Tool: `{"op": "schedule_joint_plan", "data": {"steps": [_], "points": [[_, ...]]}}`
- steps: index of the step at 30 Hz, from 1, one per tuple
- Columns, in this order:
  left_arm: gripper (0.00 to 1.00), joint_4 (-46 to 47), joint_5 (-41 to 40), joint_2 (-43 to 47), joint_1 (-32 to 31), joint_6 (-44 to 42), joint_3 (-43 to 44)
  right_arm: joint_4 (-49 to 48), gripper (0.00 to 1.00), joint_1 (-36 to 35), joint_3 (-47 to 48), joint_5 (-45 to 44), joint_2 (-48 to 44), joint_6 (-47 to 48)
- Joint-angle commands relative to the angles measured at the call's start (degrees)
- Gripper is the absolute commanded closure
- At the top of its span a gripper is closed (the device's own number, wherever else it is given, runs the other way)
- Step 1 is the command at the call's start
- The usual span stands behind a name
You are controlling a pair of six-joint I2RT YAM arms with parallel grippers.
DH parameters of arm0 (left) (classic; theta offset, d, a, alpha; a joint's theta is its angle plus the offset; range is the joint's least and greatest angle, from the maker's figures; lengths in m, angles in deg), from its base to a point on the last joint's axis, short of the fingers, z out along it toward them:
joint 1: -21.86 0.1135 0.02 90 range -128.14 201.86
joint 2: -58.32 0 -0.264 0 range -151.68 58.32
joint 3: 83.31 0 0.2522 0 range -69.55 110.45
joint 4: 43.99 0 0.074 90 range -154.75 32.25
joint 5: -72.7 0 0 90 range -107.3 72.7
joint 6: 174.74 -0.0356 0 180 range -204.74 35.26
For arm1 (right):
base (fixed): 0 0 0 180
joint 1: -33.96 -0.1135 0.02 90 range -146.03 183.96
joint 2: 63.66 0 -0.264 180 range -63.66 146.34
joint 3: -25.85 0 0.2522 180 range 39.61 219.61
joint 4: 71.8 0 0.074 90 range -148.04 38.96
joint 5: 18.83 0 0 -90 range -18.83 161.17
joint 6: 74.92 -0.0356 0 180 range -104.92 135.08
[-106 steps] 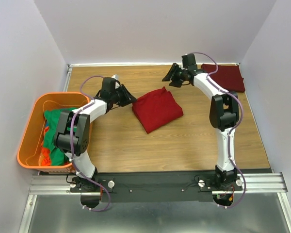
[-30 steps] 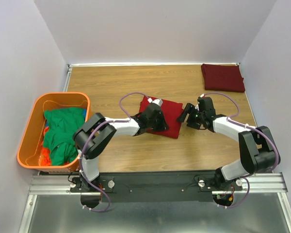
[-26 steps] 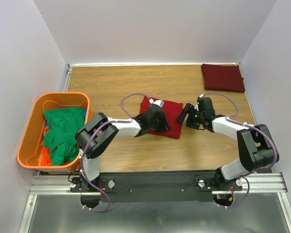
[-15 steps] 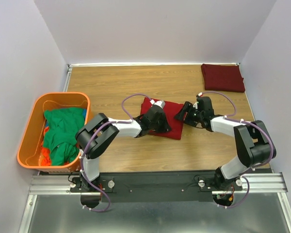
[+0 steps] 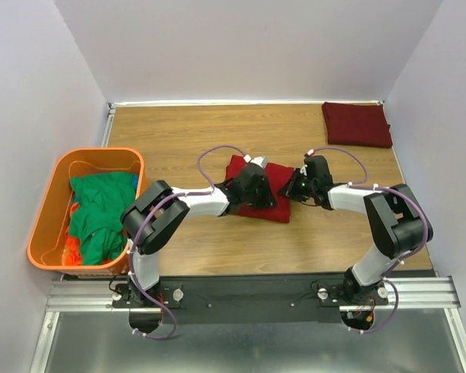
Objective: Fold and stack the t-shirts
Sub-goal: Neatly place the folded tshirt to the corner
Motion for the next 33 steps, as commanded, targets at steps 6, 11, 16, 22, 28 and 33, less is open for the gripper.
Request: {"op": "schedule_joint_plan", "data": {"steps": [6,11,16,22,28,33], "points": [[0.82,-10.17,-2.42,12.96,3.59,-6.75,7.00,14.60,0.99,-0.67,9.09,-16.51,5.43,7.06],[0.82,-18.16,-2.51,24.65,11.94,-11.76,8.15,21.12,0.99,-0.49,19.10,-23.64,9.56,10.59],[0.81,-25.19,-3.64,33.35,19.06,-19.74,9.55,21.82,0.99,-0.31,27.37,-28.30,15.00,20.42],[0.79,-29.95,-8.22,39.51,24.34,-26.09,9.47,24.10,0.99,3.46,41.50,-33.50,21.78,32.54],[0.79,-32.58,-11.99,41.81,25.57,-28.20,7.01,26.64,0.99,9.08,56.09,-34.64,29.07,41.87],[0.79,-33.64,-15.25,40.93,26.36,-28.90,5.52,29.02,0.99,10.93,66.46,-34.73,34.78,47.85]]}}
